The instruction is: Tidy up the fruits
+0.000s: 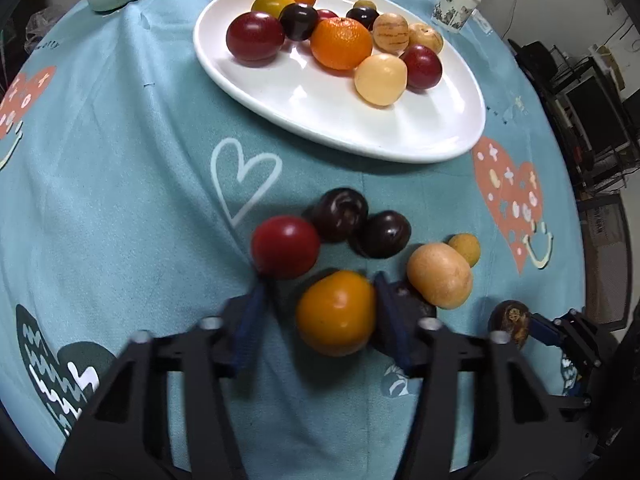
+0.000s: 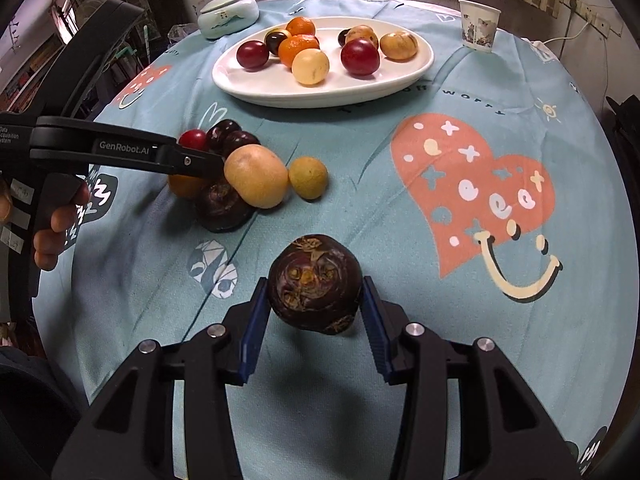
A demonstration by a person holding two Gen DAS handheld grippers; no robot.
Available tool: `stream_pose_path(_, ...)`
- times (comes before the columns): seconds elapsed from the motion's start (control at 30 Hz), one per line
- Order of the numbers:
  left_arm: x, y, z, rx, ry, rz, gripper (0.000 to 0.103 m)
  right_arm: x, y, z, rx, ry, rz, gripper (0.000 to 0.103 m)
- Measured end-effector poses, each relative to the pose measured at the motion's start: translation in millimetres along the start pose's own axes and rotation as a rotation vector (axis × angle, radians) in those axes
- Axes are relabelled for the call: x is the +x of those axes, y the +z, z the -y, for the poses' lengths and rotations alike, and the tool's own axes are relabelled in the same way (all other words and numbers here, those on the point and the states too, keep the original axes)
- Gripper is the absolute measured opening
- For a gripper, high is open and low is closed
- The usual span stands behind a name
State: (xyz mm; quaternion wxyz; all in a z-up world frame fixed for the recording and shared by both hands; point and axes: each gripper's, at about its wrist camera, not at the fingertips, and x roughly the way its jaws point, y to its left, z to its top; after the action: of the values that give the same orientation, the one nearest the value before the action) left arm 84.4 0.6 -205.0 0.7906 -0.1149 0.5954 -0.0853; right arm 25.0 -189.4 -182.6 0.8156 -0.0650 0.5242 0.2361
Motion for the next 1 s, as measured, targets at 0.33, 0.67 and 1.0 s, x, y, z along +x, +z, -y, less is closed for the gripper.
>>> stream_pose_path(0.33,-28.6,-24.9,9.8,0.140,0.140,0.054,0.037,-6.9,-1.8,-11.5,0.012,0.013,0.016,0.045)
stream_pose_path(0.67,-95.3,-42.5,42.5,0.334,0.304,0.263,0.037,-34.1,7.0,-37.4,0.043,0.070,0.112,0.045)
stream_pose_path(1.0,-142.1,-53.5,46.1,0.351,0.300,0.367,0.037,-71.9,13.7,-58.9,0.058,0.085,0.213,0.045)
